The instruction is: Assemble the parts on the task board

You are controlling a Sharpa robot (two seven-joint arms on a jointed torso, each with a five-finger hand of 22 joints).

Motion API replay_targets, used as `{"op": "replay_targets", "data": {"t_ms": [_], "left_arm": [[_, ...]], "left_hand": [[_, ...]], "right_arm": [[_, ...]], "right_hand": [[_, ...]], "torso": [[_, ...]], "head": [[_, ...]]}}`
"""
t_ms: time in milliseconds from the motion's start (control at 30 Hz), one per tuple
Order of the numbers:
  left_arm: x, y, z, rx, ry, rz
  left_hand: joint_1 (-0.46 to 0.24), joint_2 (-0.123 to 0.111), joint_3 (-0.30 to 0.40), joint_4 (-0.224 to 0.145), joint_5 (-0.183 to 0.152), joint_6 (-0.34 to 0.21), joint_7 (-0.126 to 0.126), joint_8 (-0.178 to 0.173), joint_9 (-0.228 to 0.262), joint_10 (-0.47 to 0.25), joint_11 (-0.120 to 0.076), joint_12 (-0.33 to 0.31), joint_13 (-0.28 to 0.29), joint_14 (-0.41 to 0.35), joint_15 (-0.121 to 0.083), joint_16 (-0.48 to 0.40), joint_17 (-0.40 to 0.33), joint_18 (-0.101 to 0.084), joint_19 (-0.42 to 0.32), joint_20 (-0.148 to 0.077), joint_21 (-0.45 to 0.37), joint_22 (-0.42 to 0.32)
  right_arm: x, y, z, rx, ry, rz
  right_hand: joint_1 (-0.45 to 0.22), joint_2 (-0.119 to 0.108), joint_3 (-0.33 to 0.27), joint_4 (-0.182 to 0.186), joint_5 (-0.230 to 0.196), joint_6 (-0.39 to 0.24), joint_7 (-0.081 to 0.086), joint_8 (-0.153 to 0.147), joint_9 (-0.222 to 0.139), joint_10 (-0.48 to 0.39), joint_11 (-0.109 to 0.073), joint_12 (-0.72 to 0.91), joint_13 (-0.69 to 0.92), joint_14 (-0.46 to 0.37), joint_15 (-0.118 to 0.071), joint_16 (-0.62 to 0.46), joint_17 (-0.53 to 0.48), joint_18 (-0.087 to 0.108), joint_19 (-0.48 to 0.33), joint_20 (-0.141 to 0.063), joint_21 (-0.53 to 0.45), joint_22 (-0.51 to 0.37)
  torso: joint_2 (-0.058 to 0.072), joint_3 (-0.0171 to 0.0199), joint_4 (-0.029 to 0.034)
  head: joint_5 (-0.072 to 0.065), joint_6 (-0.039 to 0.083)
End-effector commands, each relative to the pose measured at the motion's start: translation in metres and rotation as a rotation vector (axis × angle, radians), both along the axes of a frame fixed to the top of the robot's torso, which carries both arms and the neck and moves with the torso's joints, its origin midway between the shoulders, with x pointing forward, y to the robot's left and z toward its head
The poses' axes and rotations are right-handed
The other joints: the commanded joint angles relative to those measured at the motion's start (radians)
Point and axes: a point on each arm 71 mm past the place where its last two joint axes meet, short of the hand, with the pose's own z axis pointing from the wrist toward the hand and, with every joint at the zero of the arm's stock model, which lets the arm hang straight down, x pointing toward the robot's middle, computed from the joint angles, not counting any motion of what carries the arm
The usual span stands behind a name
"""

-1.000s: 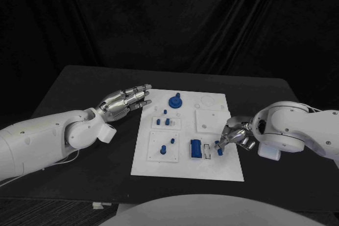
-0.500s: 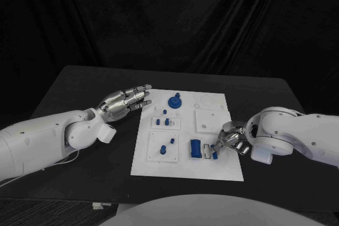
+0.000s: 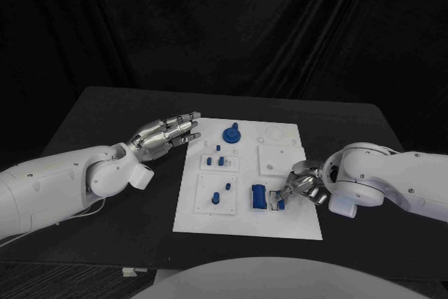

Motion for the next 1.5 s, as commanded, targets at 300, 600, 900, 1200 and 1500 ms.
{"op": "replay_targets", "data": {"t_ms": [300,600,900,1200,1500], "left_arm": [[-0.001,-0.002,0.000,-0.013,0.008,-0.020],[-0.001,-0.002,-0.001,-0.012,0.010,-0.021],[-0.001,-0.002,-0.001,-0.010,0.013,-0.024],[-0.001,-0.002,-0.001,-0.009,0.016,-0.026],[-0.002,0.000,-0.001,-0.011,0.010,-0.018]], "left_hand": [[-0.004,-0.001,0.005,-0.008,0.007,-0.002,0.006,0.003,0.001,0.002,0.008,0.004,0.001,0.002,0.009,0.003,0.000,0.012,0.004,0.005,0.002,-0.002],[-0.004,0.000,0.006,-0.009,0.008,-0.001,0.006,0.004,0.001,0.002,0.008,0.004,0.001,0.002,0.009,0.003,0.000,0.012,0.004,0.005,0.001,-0.002],[-0.004,0.000,0.006,-0.011,0.008,-0.002,0.007,0.004,0.001,0.002,0.008,0.004,0.001,0.002,0.010,0.003,0.000,0.012,0.004,0.005,0.001,-0.002],[-0.004,0.001,0.007,-0.012,0.008,-0.003,0.007,0.003,0.001,0.002,0.008,0.003,0.001,0.001,0.010,0.003,0.000,0.012,0.004,0.005,0.001,-0.003],[-0.003,0.001,0.008,-0.013,0.009,-0.002,0.007,0.004,0.001,0.002,0.009,0.003,0.001,0.002,0.010,0.003,0.001,0.012,0.004,0.006,0.002,-0.002]], "right_arm": [[-0.001,0.004,-0.001,0.004,-0.001,0.005],[-0.002,0.006,-0.001,0.001,0.008,0.017],[-0.003,0.007,-0.002,0.001,0.018,0.030],[-0.003,0.005,-0.002,-0.002,0.021,0.032],[-0.007,-0.015,0.010,-0.001,-0.047,-0.033]], "right_hand": [[-0.035,-0.011,-0.009,0.035,-0.065,-0.007,-0.001,-0.006,-0.006,0.104,0.006,0.003,0.263,0.063,0.003,-0.006,0.028,0.016,0.003,0.008,-0.011,0.179],[-0.059,-0.034,-0.068,0.081,0.006,-0.005,0.002,-0.007,-0.012,0.104,0.007,0.003,0.263,0.062,0.004,-0.009,0.021,0.017,0.001,0.008,-0.017,0.177],[-0.076,-0.048,-0.136,0.121,-0.047,-0.008,0.005,-0.010,-0.018,0.104,0.010,0.003,0.263,0.061,0.007,-0.011,0.017,0.018,0.000,0.010,-0.023,0.176],[-0.099,-0.059,-0.201,0.170,-0.117,-0.010,0.005,-0.011,-0.022,0.104,0.011,0.003,0.263,0.061,0.007,-0.012,0.014,0.019,-0.001,0.012,-0.029,0.174],[-0.176,-0.048,-0.345,0.363,-0.260,-0.010,0.003,-0.004,-0.026,0.104,0.010,0.003,0.263,0.061,0.007,-0.011,0.013,0.023,-0.005,0.011,-0.048,0.169]], "torso": [[0.000,-0.0002,0.0001],[0.000,-0.0004,0.0003],[0.000,-0.0001,0.0001],[0.000,-0.0004,-0.0001],[0.000,-0.0002,0.0000]], "head": [[0.000,0.000],[0.002,0.000],[0.004,0.000],[0.007,0.000],[0.013,0.000]]}}
